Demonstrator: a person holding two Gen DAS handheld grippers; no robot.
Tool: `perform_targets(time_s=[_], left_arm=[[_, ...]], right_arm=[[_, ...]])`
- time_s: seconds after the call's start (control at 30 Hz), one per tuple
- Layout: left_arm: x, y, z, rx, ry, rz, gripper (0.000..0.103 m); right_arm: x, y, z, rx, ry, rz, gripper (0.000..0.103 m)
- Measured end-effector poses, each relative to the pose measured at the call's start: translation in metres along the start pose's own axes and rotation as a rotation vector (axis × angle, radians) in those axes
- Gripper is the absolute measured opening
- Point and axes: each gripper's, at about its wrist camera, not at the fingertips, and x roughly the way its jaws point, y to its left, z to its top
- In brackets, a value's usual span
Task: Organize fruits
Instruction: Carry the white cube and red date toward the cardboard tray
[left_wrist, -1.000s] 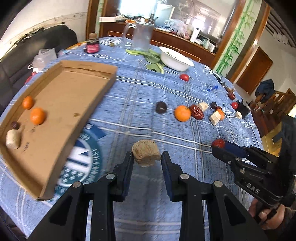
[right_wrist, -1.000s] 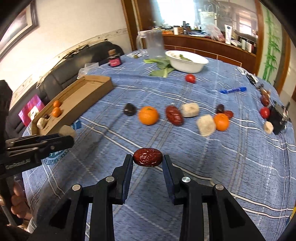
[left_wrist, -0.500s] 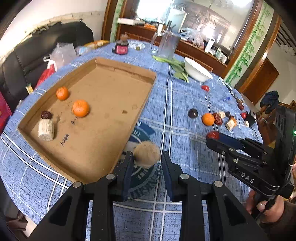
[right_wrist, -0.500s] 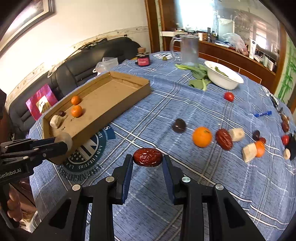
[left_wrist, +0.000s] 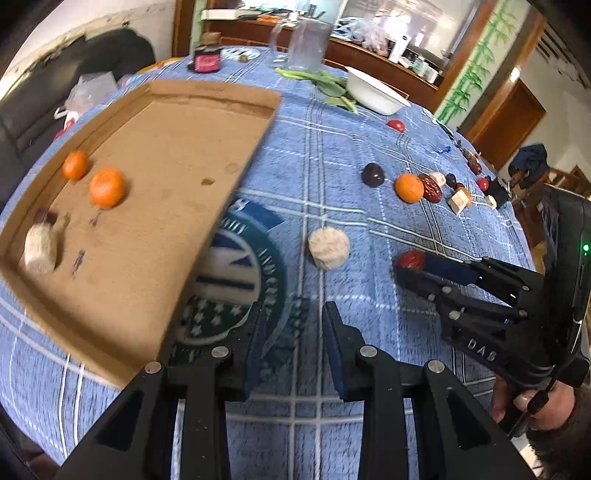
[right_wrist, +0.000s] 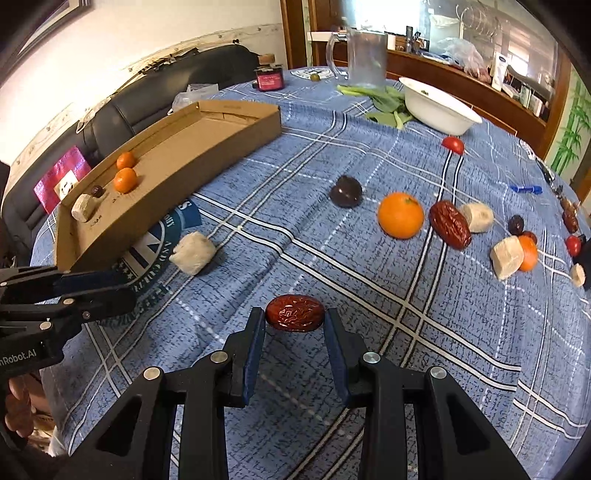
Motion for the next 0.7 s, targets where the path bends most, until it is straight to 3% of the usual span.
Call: perform_targets(time_s=[0.17, 0.27, 0.6, 0.67, 0.7], left_arm=[[0.017, -0.021, 0.015, 0.061, 0.019, -0.002, 0.031], [0.022, -0.029, 0.021, 0.092, 0.020, 0.004, 0.043], [0.043, -0.039, 0.031, 0.099, 0.028, 0.038, 0.043], [0.046, -0.041, 0.033, 0.102, 0.012, 0.055, 0.028], [0.047, -0.041, 0.034, 0.100, 0.005, 0.054, 0.028]], right_arm=[[0.005, 0.000, 0.002, -0.017, 0.002, -0.002, 0.039], [0.007, 0.003, 0.003, -0.046, -0.010, -0.002, 0.043], [-0.012, -0.027, -0.012, 0.005, -0.038, -0.006, 0.038], [-0.017, -0.033, -0.014, 0.022, -0.042, -0.007, 0.038], [-0.019, -0.035, -0.015, 0.032, -0.045, -0.008, 0.038]])
